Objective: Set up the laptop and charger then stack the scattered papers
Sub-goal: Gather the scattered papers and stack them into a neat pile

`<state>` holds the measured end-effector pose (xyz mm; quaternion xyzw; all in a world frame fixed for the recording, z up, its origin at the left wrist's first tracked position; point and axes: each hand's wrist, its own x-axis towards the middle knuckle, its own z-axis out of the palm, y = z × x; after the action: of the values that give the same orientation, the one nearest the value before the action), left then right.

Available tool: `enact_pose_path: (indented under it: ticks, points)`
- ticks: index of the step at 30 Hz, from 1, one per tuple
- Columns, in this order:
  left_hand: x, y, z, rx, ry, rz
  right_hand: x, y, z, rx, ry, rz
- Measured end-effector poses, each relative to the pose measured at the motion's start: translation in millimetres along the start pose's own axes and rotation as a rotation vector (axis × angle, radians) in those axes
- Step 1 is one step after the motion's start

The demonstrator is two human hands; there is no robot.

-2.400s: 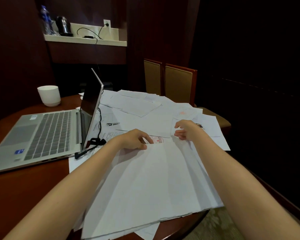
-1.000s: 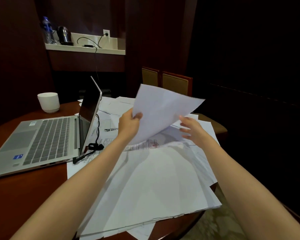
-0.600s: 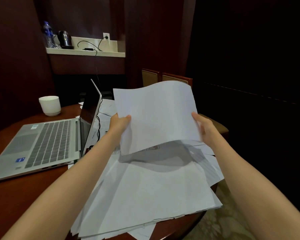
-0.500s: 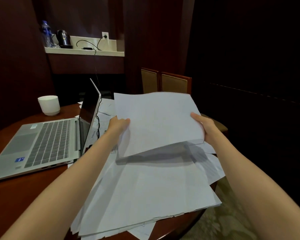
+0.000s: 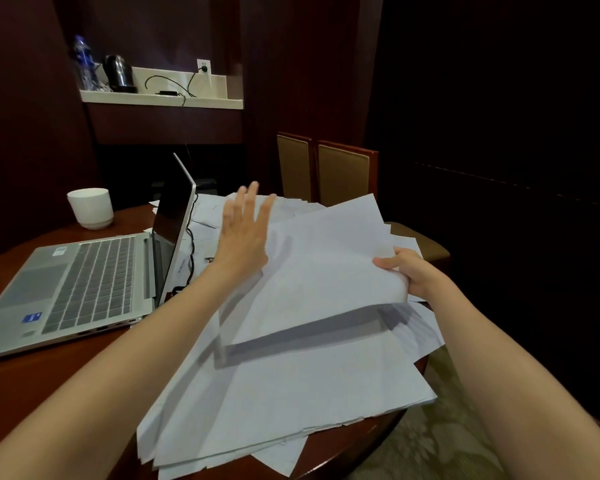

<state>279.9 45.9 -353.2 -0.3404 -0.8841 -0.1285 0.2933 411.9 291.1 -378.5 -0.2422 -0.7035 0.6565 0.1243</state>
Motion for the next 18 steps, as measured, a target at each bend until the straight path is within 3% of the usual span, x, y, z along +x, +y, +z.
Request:
enact_pose_path:
  ticks: [3, 8, 10, 13, 18]
  points:
    - [12, 12, 1, -0.01, -0.155, 0.074, -7, 1, 1, 0.008, -0.075, 0.002]
    - [19, 16, -3, -0.563, -0.42, -0.229, -14, 4, -6, -0.074, -0.184, 0.066]
    - [16, 15, -5, -0.554, -0.504, -0.212, -19, 4, -11, -0.145, -0.244, 0.11]
    - [9, 15, -7, -0.535, -0.693, -0.18, -20, 3, -18, -0.056, -0.344, 0.148]
    - [0, 13, 0, -0.435, -0.923, -0.189, -17, 1, -10, -0.202, -0.289, 0.16]
